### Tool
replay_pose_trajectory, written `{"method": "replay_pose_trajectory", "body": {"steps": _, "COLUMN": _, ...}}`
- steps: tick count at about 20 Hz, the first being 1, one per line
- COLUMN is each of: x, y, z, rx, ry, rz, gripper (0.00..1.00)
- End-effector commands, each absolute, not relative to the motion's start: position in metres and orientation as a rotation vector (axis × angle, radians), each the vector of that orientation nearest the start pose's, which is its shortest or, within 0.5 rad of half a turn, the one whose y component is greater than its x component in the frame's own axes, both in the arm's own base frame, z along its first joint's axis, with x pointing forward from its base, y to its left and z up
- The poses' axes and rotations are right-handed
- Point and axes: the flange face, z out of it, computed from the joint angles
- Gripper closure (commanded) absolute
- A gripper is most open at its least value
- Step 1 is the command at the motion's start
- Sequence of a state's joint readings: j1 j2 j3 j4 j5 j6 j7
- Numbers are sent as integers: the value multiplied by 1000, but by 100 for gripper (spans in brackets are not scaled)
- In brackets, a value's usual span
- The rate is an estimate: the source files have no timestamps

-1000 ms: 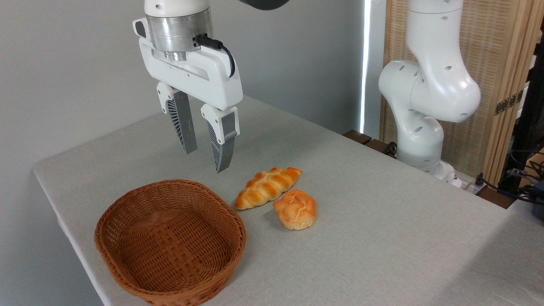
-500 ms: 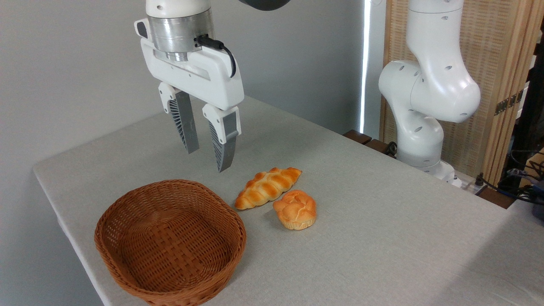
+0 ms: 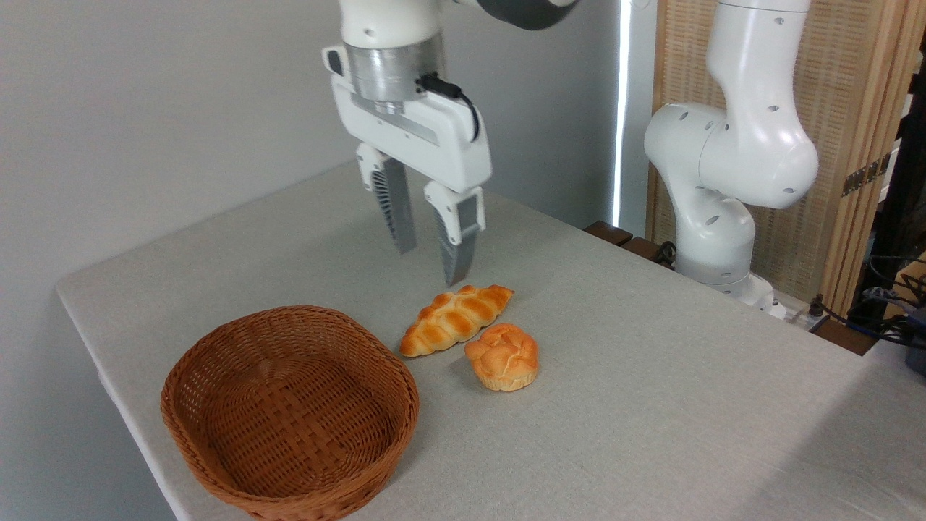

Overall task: Put bread into the basket
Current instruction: 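Move the open gripper over the small round bun and lower it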

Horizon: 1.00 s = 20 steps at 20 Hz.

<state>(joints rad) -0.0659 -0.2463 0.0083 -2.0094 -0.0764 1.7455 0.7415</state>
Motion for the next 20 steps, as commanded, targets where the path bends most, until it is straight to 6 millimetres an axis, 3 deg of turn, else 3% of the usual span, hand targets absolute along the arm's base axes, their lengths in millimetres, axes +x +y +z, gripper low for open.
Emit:
{"method": "replay_pose_trajectory", "body": {"steps": 1, "x": 455, "y": -12, "z": 526, "rx": -2942, "ry": 1350, "rz": 6, "gripper": 0}}
{"method": "replay_pose_trajectory", "body": {"steps": 3, "x": 452, "y": 2, "z": 500, "rx": -2928, "ry": 1402, "rz": -4, "gripper": 0}}
{"method": "replay_pose_trajectory", "body": {"steps": 5, "x": 451, "y": 4, "z": 486, "rx": -2893, "ry": 1458, "rz": -26, "gripper": 0}}
{"method": "replay_pose_trajectory", "body": {"steps": 10, "x": 449, "y": 8, "z": 475, "rx": -2824, "ry": 1609, "rz": -6, "gripper": 0}}
{"method": "replay_pose_trajectory", "body": {"steps": 20, "x": 443, "y": 7, "z": 451, "rx": -2820, "ry": 1646, "rz": 68, "gripper": 0}}
